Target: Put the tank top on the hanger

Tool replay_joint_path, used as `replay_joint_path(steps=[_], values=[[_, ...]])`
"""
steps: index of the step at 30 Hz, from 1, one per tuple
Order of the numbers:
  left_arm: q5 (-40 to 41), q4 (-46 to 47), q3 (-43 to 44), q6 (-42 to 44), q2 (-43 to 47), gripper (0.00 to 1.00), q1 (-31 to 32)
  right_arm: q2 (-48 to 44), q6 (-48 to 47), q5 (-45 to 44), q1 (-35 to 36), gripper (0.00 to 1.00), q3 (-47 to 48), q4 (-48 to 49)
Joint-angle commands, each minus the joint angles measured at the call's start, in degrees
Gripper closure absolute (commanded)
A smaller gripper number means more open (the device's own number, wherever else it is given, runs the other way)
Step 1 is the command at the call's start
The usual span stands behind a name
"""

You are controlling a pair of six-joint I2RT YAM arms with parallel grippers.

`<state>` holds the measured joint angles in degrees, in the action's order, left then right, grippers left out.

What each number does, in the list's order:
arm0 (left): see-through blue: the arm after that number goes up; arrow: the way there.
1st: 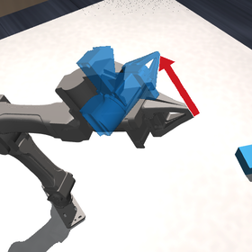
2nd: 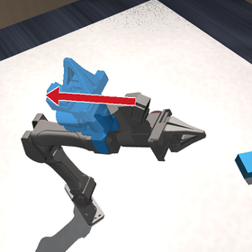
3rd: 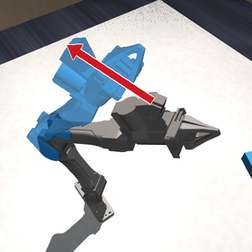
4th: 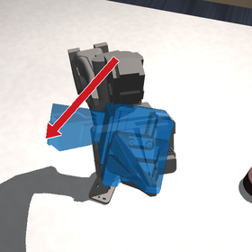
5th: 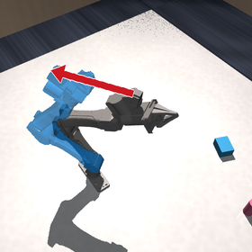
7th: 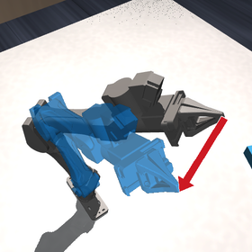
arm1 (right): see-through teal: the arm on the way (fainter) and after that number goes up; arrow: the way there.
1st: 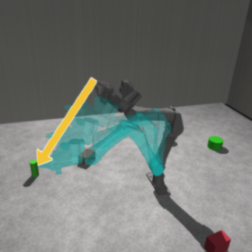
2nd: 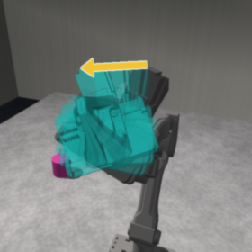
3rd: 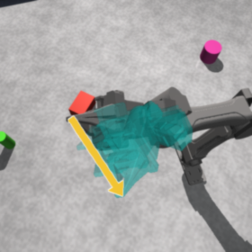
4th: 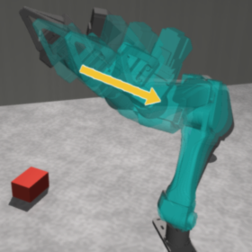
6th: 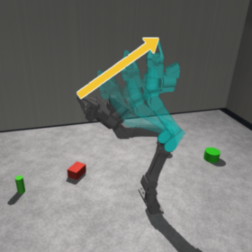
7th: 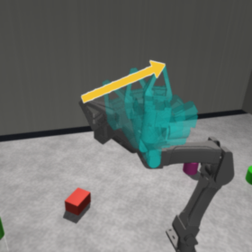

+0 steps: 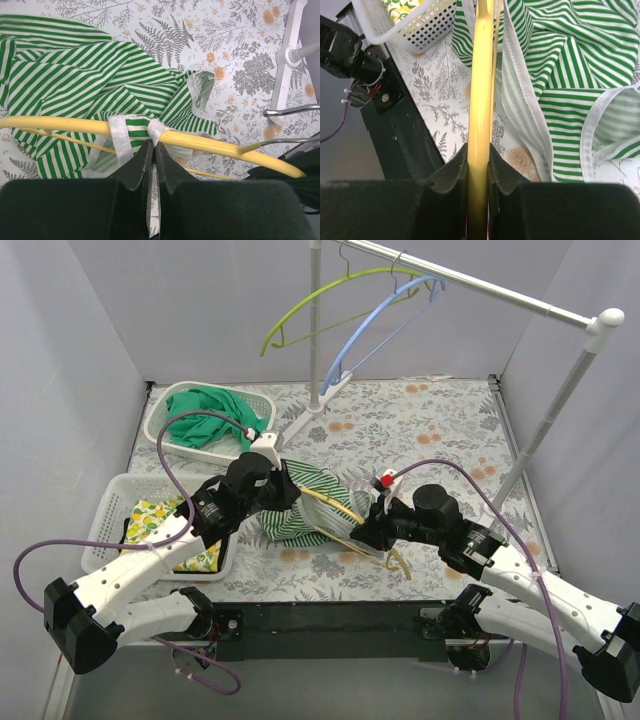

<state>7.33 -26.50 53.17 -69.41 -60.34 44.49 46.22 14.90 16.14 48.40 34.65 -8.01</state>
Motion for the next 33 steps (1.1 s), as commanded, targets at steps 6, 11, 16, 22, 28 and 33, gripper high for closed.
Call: replay_joint_path(steps=[6,11,16,22,28,33], values=[[1.54,2.07,4.40,6.39,0.22,0.88,0.25,5.63,-0.31,-1.91,0.11,0.99,-2.57,24.44],[2.96,1.63,6.50,9.11,0.74,0.55,0.25,7.57,1.36,-1.46,0.20,0.99,-4.24,31.12],[-6.79,6.10,5.29,12.27,7.24,0.44,0.25,9.33,1.36,-1.38,0.11,0.99,-3.37,32.27],[-12.60,13.13,1.33,15.96,7.87,0.43,0.25,10.65,1.19,-1.20,0.20,0.99,-2.05,32.36],[-11.29,19.65,-0.61,20.53,4.18,0.43,0.42,11.53,1.36,-1.02,0.20,0.99,-1.78,32.36],[-9.88,20.26,-1.22,22.38,2.51,0.43,0.42,11.44,1.54,-0.76,0.11,0.99,-1.87,32.36]])
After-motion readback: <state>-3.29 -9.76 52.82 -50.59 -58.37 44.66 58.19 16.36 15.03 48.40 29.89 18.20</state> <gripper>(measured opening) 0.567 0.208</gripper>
